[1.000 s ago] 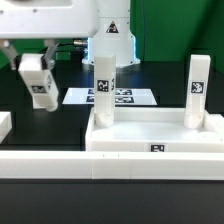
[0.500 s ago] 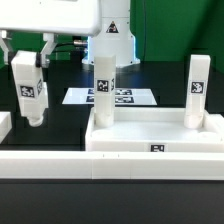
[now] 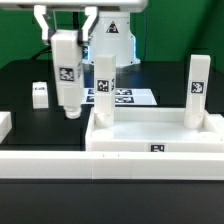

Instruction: Assemble desk

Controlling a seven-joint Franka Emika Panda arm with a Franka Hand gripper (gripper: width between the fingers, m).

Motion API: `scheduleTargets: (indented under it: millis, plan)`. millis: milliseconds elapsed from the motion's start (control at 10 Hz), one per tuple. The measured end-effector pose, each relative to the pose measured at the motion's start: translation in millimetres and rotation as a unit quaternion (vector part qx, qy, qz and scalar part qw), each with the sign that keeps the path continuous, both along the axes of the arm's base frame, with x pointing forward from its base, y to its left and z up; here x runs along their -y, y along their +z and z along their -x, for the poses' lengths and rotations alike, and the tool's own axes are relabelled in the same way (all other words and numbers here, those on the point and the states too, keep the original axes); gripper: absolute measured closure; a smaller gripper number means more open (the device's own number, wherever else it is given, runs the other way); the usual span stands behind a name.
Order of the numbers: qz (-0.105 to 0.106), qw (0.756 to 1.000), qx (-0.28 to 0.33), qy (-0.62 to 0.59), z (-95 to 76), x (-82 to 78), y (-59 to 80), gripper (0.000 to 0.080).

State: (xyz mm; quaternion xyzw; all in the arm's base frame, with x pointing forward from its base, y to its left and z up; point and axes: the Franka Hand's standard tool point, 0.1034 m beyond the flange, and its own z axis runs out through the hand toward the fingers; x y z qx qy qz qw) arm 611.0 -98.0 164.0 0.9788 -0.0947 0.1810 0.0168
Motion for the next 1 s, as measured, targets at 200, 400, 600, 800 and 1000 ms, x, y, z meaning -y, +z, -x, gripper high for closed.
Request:
scheduleTargets:
  millis: [200,400,600,800,1000]
  plan:
    - [0.001,1.000,-0.002,-0.002,1.9,3.8,-2.1,0.0509]
    - [-0.001,1.000,-0.002,-0.003,1.3,0.9,-1.7,0.0509]
    - [-0.024,1.000,0.010,-0.008,-9.9,-51.3,15.9,0.0509]
    - [-0.060,0.996,0.014,-0.057,-20.3,-111.4,18.2,0.0509]
    - [-0.066,0.996,0.019,-0.065,-21.9,-116.5,16.2,0.0509]
